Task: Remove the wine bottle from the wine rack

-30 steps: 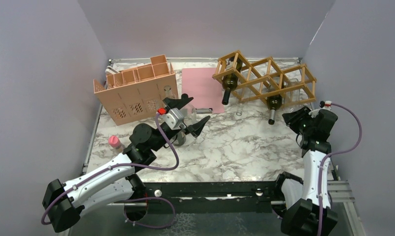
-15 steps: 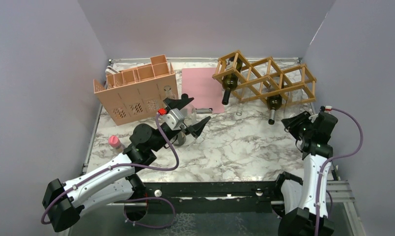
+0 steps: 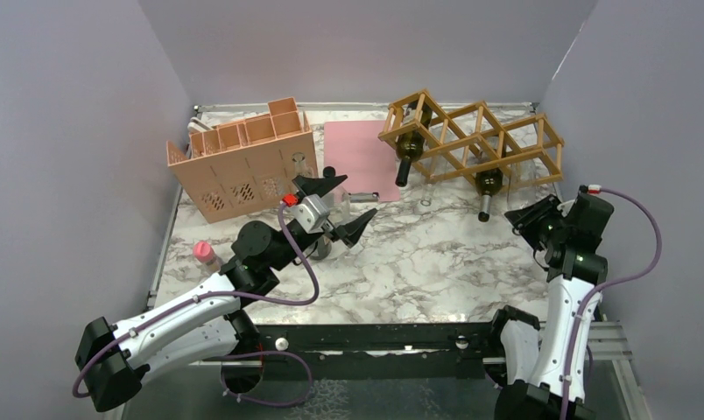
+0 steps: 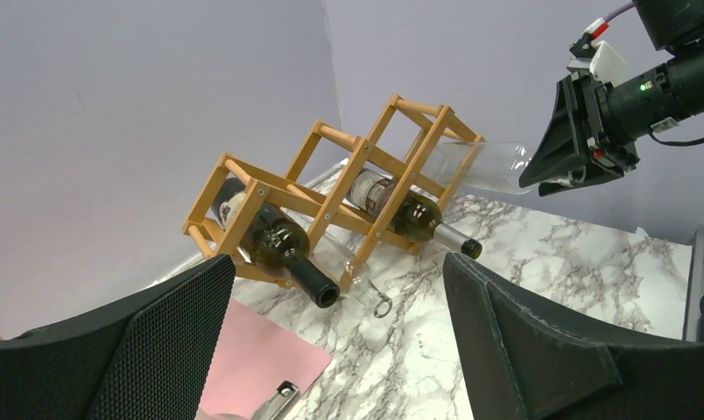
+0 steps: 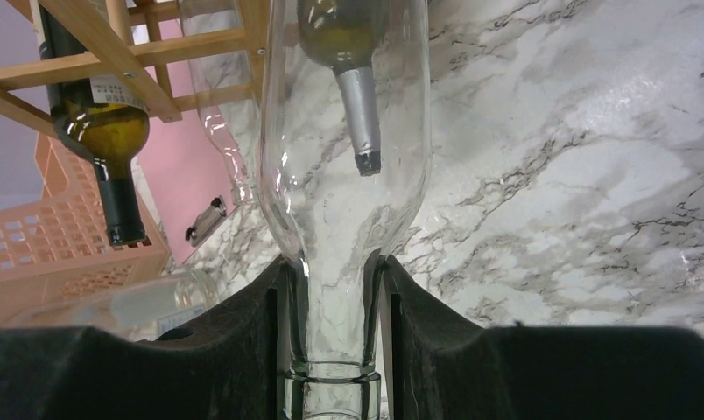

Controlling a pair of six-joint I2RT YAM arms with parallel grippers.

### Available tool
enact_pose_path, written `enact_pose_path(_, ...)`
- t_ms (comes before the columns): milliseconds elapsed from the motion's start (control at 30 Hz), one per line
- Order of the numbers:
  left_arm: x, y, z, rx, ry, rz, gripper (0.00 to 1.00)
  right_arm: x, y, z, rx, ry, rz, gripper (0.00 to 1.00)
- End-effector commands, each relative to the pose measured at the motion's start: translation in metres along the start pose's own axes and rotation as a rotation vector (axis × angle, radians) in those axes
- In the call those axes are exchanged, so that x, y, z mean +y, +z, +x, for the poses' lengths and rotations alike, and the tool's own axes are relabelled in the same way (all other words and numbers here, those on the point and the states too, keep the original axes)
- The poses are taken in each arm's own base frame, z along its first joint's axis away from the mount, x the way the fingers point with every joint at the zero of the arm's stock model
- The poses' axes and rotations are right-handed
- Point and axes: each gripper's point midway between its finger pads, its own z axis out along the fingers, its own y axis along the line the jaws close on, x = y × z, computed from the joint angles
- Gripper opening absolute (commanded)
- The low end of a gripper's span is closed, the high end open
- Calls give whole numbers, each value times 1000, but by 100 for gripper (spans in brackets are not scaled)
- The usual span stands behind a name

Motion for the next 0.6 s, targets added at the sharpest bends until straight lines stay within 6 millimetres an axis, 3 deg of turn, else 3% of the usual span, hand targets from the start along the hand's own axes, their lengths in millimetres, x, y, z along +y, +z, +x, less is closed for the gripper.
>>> enact_pose_path(0, 2, 2, -12, -26, -1, -12, 95, 21, -16, -8, 7, 8, -46, 1)
enact_pose_path(133, 0, 3, -9, -17, -9, -7, 95, 21, -21, -8, 12, 12, -29, 1)
enact_pose_path(567, -9, 4, -4, -5, -12, 14, 95, 48, -49, -4, 75, 8, -96, 1)
